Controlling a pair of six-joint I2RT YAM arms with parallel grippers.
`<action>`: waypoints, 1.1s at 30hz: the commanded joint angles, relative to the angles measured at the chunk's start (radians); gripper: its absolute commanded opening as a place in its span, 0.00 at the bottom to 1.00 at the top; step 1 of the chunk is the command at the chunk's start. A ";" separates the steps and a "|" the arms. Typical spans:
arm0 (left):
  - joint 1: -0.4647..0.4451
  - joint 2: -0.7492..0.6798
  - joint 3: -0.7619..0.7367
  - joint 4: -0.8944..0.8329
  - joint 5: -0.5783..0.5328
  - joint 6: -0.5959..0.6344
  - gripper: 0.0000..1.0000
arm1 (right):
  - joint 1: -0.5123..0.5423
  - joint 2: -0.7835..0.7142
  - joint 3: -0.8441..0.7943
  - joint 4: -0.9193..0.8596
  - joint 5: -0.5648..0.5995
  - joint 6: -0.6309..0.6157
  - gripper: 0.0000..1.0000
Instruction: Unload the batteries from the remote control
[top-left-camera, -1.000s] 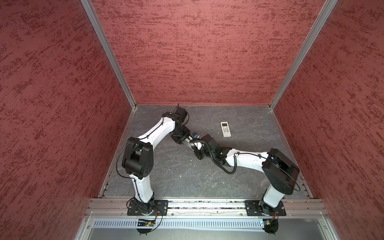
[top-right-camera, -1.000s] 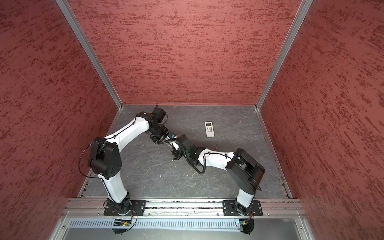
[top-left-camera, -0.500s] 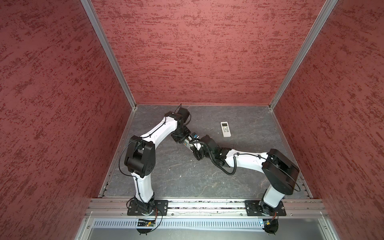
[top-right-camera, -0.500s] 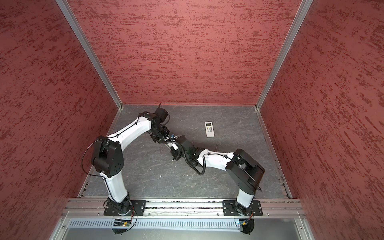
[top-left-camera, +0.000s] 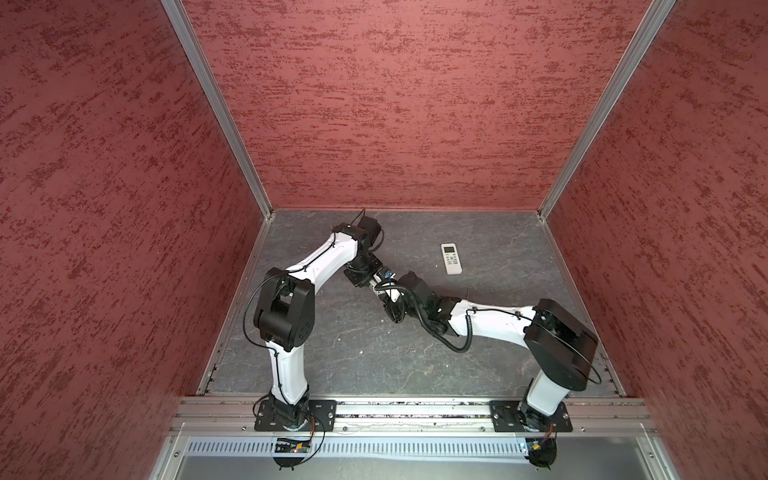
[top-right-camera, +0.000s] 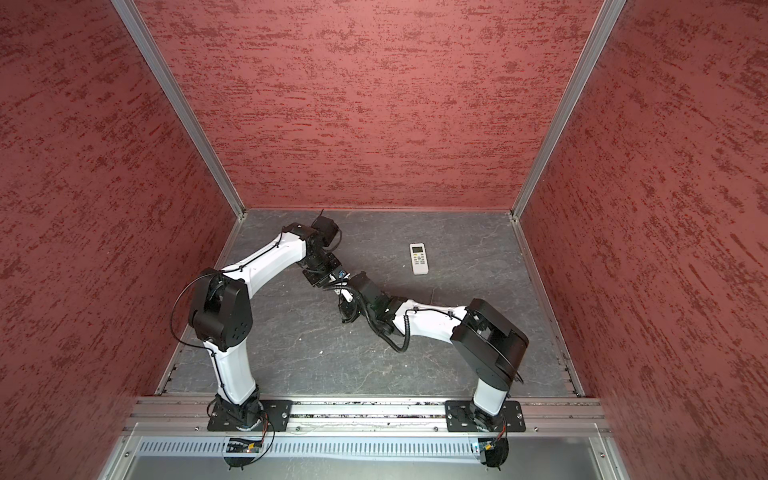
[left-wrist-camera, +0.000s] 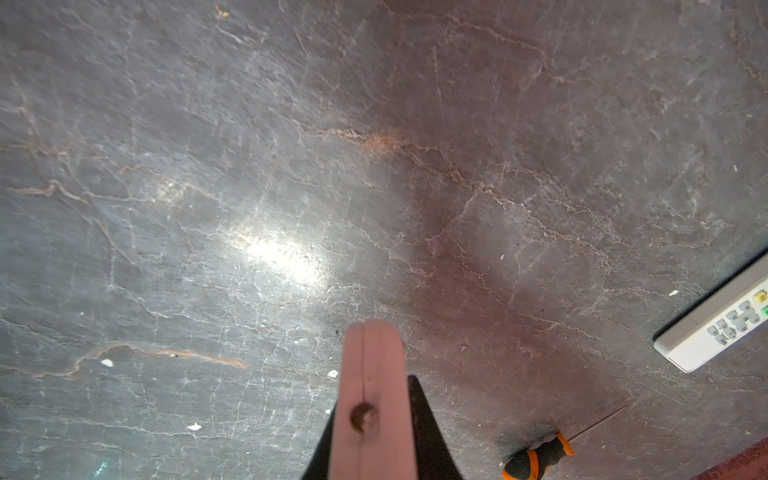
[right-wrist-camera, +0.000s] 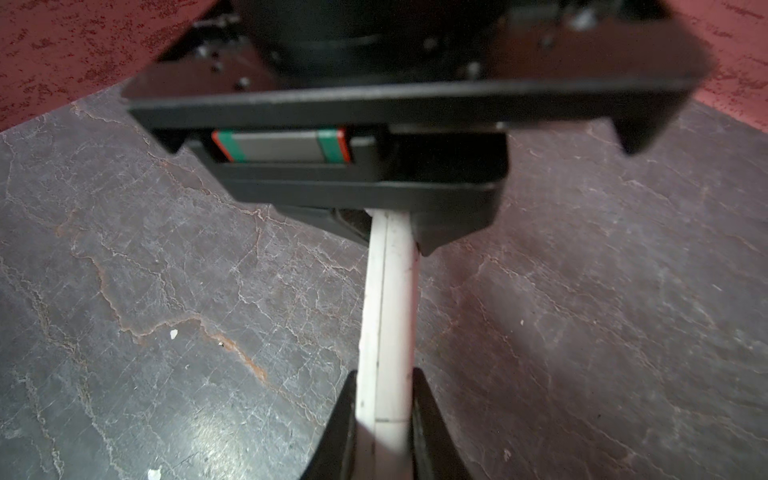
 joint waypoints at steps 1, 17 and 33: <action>0.010 -0.001 0.017 0.036 0.002 0.090 0.00 | -0.012 -0.044 0.054 0.040 -0.013 0.030 0.19; 0.094 -0.321 -0.423 0.859 0.081 -0.050 0.00 | -0.032 -0.243 0.002 -0.122 0.056 0.208 0.65; 0.030 -0.423 -1.086 2.155 -0.135 -0.243 0.00 | -0.248 -0.213 -0.002 0.010 -0.202 0.692 0.61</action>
